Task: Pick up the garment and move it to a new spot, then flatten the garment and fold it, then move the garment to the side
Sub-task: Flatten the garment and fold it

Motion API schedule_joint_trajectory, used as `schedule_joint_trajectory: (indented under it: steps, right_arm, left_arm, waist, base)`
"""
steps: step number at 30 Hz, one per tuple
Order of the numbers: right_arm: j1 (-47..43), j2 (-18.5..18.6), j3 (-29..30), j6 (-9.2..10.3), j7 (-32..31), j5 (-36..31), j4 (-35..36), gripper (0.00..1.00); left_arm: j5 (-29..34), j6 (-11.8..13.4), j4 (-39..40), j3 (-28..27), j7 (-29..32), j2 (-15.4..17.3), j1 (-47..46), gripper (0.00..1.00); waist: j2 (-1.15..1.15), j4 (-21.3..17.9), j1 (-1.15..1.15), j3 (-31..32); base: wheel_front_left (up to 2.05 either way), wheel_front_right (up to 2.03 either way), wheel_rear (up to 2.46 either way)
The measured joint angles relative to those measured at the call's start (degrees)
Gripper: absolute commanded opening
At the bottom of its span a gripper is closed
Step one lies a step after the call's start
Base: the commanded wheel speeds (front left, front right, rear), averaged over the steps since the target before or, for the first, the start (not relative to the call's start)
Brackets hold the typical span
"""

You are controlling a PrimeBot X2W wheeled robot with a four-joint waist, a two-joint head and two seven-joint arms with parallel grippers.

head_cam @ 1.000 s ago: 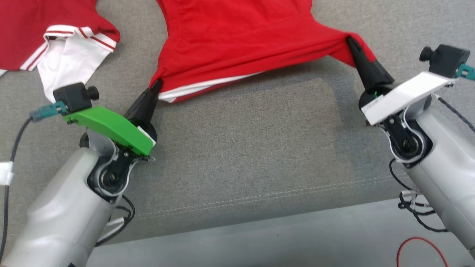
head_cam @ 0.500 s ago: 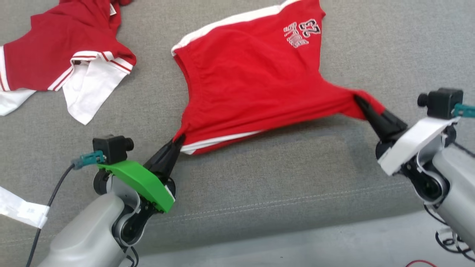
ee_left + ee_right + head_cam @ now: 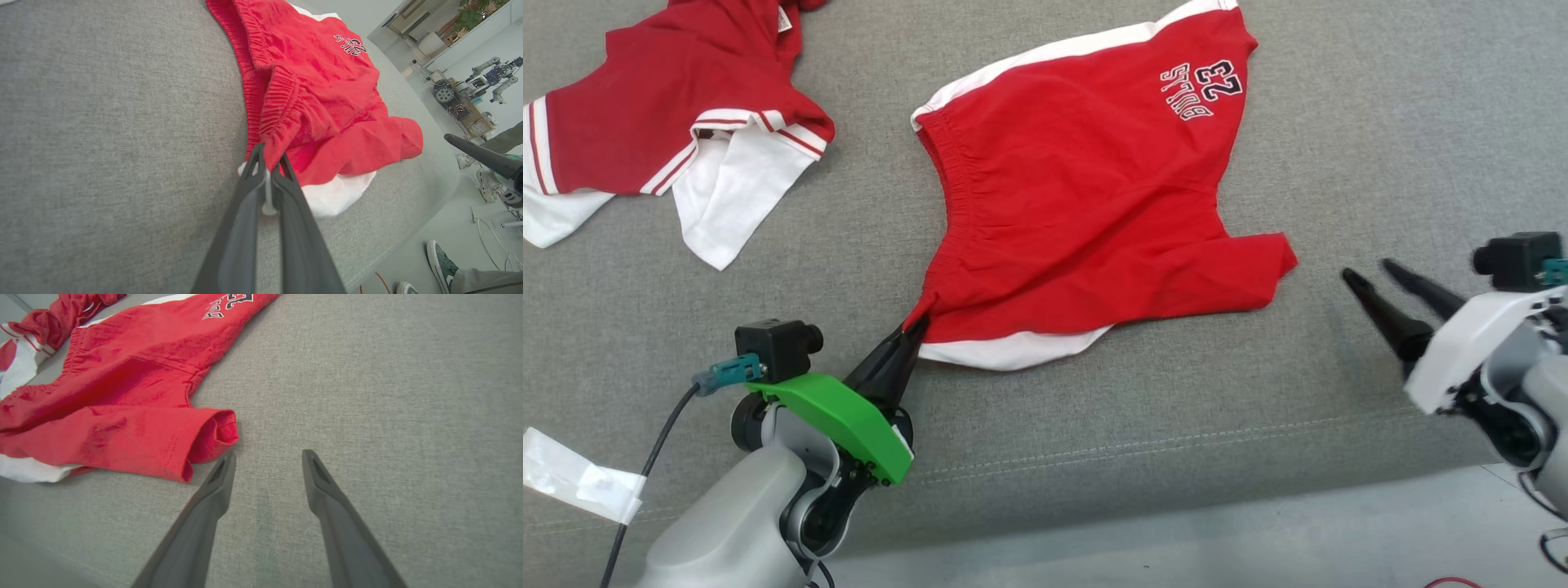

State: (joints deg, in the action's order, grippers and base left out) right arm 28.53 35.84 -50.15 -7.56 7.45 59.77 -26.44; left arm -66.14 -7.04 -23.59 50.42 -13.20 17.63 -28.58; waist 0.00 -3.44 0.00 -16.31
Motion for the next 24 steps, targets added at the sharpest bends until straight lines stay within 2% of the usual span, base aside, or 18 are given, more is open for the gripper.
schedule_joint_trajectory:
  steps: [2, 3, 4, 5, 6, 13, 24]
  right_arm:
    - [0.3, 1.3, 0.6, 0.67, 0.1, -0.8, -2.2, 1.00]
    - [0.5, 1.6, 1.1, 0.96, 0.1, -0.9, -2.9, 1.00]
    - [0.7, 1.6, 1.6, 1.12, 0.3, -0.8, -3.5, 1.00]
    - [0.7, 1.4, 2.0, 1.16, 0.6, -0.7, -3.9, 1.00]
    - [0.7, 1.2, 2.2, 1.20, 0.9, -0.5, -4.1, 1.00]
    - [0.7, -2.3, 3.0, 1.10, 3.5, 0.4, -4.4, 1.00]
    - [0.0, -5.2, 5.8, 1.07, 6.3, 0.5, -3.6, 1.00]
  left_arm:
    - [0.3, 0.0, -0.2, 0.0, 0.0, 0.2, 0.2, 0.00]
    - [0.5, 0.0, -0.2, 0.1, 0.0, 0.1, 0.2, 0.06]
    - [0.8, 0.0, -0.2, 0.3, 0.0, -0.1, 0.2, 0.49]
    - [1.3, 0.0, -0.3, 0.8, 0.0, -0.2, 0.2, 0.49]
    - [2.2, 0.0, -0.4, 1.1, 0.0, -0.3, 0.2, 1.00]
    - [5.7, 0.1, -1.5, 1.4, -0.5, -0.2, 0.2, 1.00]
    - [9.1, 1.5, 0.3, -2.9, -1.0, 0.3, 0.4, 1.00]
  waist:
    - [0.00, 0.2, 0.00, -0.1]
    - [0.00, 0.2, 0.00, -0.2]
    - [0.00, 0.3, 0.00, -0.3]
    - [0.00, 0.5, 0.00, -0.4]
    - [0.00, 0.6, 0.00, -0.5]
    - [0.00, 1.8, 0.00, -1.3]
    - [0.00, 1.8, 0.00, 0.9]
  base:
    - [0.00, 0.00, 0.00]
    - [0.00, 0.00, 0.00]
    - [0.00, 0.00, 0.00]
    - [0.00, 0.00, 0.00]
    - [0.00, 0.00, 0.00]
    - [0.00, 0.00, 0.00]
    - [0.00, 0.00, 0.00]
